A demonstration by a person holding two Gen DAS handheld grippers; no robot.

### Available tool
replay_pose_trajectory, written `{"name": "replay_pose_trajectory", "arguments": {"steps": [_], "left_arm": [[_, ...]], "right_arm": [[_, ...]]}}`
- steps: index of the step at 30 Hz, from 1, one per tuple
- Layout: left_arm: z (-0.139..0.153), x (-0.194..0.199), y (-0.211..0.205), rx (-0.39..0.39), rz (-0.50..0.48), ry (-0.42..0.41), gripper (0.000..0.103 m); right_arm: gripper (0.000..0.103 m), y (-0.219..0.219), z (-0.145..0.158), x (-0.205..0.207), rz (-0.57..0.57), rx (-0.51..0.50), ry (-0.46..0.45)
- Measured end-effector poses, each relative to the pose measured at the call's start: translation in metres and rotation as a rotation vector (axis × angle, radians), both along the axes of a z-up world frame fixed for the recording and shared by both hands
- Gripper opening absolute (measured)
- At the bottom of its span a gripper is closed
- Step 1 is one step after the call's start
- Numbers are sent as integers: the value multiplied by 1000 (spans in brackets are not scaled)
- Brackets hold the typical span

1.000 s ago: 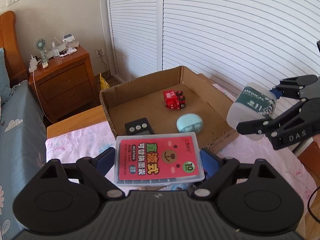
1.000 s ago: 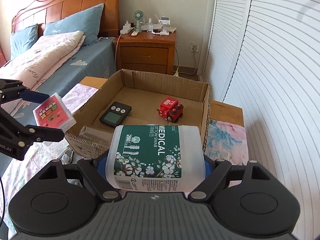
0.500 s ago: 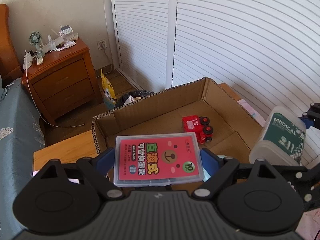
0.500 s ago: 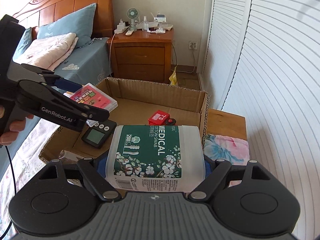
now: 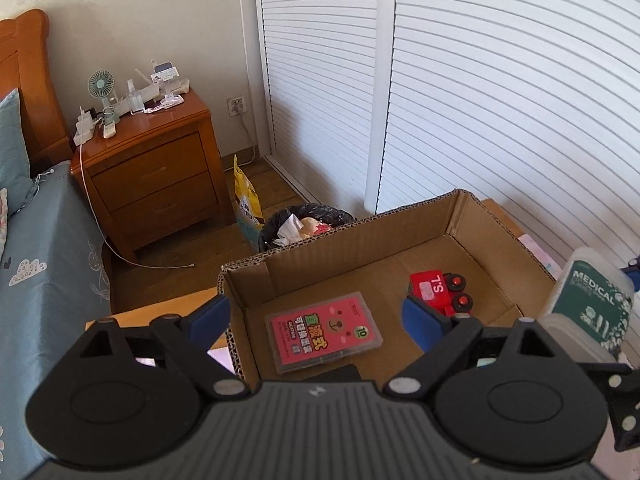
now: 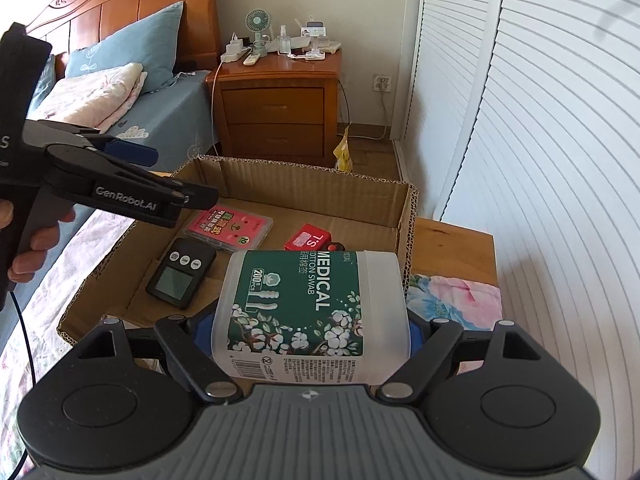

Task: Organize rigid objects
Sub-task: 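Carry the MEDICAL tub and red card pack into the box and release both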

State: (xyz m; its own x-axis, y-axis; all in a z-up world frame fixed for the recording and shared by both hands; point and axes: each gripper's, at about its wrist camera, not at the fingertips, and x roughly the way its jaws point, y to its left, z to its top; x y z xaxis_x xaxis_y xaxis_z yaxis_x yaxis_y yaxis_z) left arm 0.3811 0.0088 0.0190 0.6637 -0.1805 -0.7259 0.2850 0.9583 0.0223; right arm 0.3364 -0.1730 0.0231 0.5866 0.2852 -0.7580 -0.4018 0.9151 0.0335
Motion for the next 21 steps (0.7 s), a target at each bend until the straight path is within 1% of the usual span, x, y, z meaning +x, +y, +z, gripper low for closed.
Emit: {"name": "replay_pose_trajectory", "arguments": {"steps": [6,12,16,21], "left_arm": [[11,-30,21,-11,-7,23,95],[22,-73,52,-14,2,-8,98],[23,-100,69,-6,3,-27,98],[21,-125,85,-8,13,-43,98]], "right_arm": [[87,15,-3,10,8,3,14],[87,41,-5,23,29,6,30],[87,60,-9,31,47,0,42],[87,79,-17,43,49,-32,51]]}}
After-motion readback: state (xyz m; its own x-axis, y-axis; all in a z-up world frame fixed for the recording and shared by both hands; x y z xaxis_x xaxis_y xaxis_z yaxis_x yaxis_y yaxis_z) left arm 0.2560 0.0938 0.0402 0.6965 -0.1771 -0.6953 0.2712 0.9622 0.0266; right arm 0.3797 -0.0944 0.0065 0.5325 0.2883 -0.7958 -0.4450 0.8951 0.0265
